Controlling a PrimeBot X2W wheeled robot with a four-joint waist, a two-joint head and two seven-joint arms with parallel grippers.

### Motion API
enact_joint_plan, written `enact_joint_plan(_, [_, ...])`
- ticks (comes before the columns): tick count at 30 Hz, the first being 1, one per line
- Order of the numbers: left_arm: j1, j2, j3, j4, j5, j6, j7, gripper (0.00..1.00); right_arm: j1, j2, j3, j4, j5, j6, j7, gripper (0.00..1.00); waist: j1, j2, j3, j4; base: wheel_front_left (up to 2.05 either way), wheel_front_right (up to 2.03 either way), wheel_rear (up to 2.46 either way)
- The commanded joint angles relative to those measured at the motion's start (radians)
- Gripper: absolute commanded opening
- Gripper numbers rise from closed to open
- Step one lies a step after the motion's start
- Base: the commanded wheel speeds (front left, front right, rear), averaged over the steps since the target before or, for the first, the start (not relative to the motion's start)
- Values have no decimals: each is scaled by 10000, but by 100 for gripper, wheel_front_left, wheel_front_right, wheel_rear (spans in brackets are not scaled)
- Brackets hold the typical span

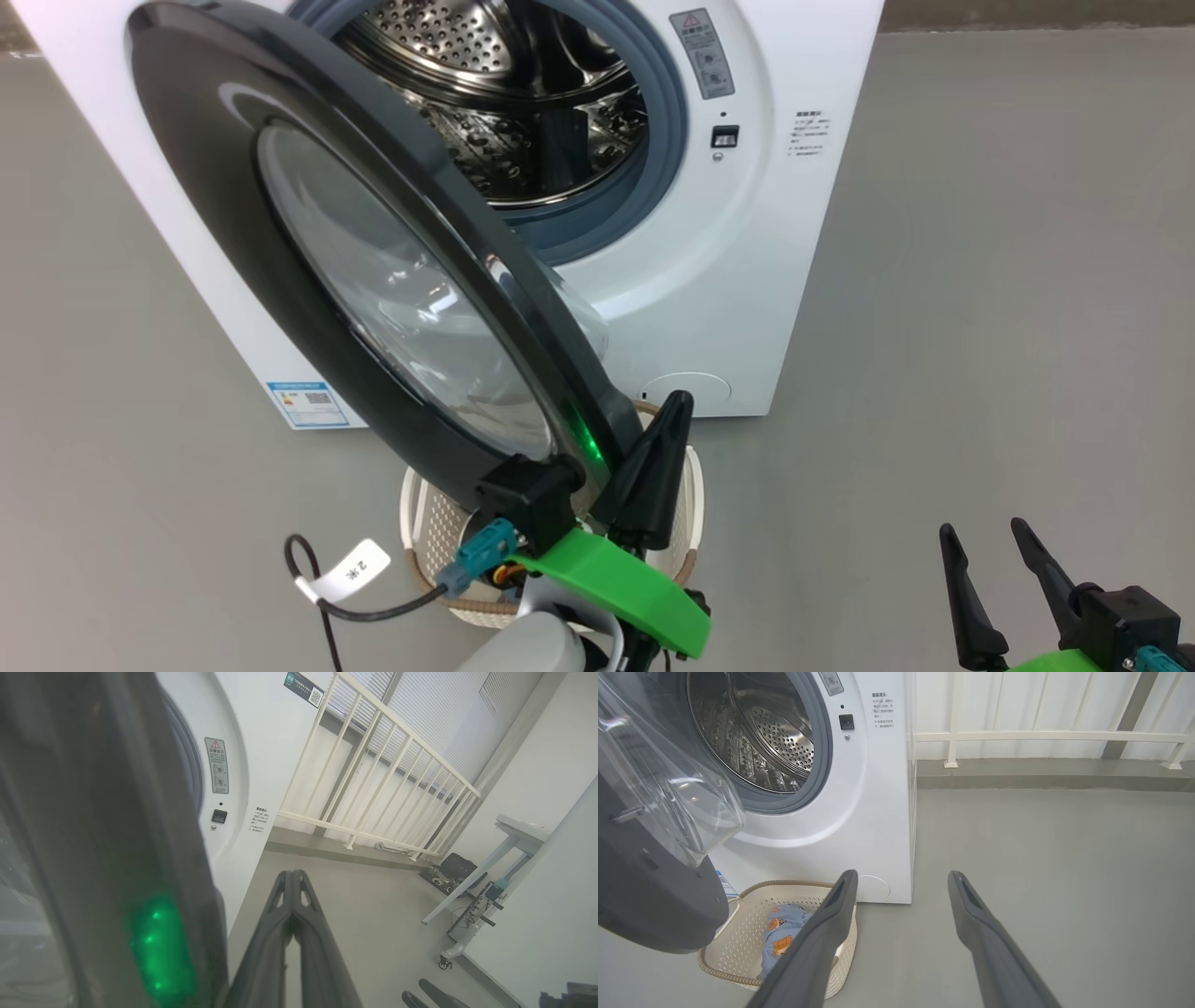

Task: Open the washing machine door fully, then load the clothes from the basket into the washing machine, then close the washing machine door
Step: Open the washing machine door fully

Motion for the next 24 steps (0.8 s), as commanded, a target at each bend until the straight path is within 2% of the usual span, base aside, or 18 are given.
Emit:
enact_joint_plan(1, [-328,13,372,-26,-9,-15,-118,0,-424,-145,173,-225,108,44,-52,100,0,0,8,73,0,0,0])
enact_joint_plan(15, [-225,13,549,753,280,-199,-119,0,-508,-145,123,-184,188,44,-45,100,0,0,94,223,0,0,0])
enact_joint_plan(24, [-3,13,672,1141,629,-270,-120,0,-485,-145,17,-99,242,44,-72,100,0,0,75,586,0,0,0])
